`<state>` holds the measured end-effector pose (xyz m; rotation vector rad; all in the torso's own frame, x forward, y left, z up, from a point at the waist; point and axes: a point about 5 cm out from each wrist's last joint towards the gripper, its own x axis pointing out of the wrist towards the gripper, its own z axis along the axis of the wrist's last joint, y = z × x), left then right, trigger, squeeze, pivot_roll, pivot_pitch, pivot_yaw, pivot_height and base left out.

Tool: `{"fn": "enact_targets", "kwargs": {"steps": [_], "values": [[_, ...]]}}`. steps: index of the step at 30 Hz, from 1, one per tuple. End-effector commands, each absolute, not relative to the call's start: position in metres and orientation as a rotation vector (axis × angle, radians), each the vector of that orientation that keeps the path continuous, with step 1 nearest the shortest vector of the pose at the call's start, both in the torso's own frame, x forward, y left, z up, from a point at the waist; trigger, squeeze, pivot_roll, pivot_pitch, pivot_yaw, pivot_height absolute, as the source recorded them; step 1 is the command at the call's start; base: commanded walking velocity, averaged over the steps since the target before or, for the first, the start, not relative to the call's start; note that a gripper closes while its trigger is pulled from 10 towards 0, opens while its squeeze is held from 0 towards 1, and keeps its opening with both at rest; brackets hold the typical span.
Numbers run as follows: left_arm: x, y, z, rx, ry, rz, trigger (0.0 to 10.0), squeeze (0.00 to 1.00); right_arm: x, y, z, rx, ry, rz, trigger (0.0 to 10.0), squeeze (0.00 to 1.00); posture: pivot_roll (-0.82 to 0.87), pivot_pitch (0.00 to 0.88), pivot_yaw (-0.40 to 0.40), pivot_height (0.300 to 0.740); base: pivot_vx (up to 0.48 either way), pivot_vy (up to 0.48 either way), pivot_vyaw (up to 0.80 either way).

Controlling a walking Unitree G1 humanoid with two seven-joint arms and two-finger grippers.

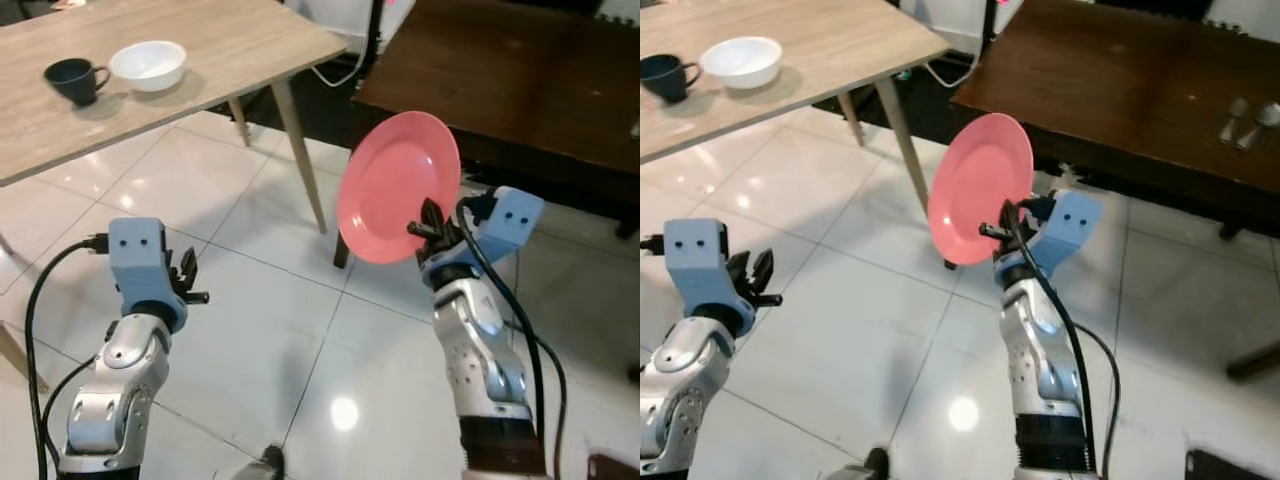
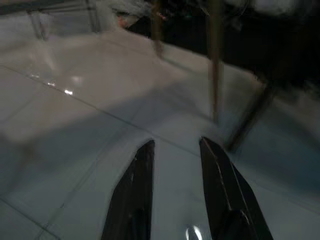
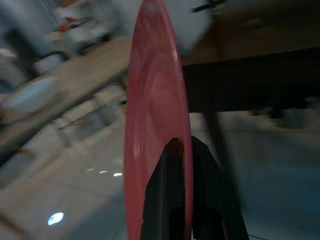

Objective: Setting the table

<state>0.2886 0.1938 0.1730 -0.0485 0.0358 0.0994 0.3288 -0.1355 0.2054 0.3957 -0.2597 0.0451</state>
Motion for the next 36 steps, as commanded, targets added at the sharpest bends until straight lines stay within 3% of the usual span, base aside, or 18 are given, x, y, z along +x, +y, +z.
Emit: {"fn": "enact_targets", "kwargs": {"steps": [1,14,36], "values": [[0.286,0.194,0.164,-0.053,0.076,0.111,10.0,0.00,0.328,-0.135,0.200,0.385,-0.241,0.048,10.0,0.00,0.09,0.135,0.050,0.740,0.000,0.000,0.80],[0.287,0.197,0.164,-0.050,0.075,0.139,10.0,0.00,0.328,-0.133,0.202,0.386,-0.249,0.059,10.0,0.00,0.09,0.133,0.049,0.740,0.000,0.000,0.78],[0.288,0.201,0.164,-0.037,0.072,0.157,10.0,0.00,0.327,-0.134,0.212,0.433,-0.304,0.075,10.0,0.00,0.10,0.119,0.048,0.740,0.465,0.000,0.00]]}}
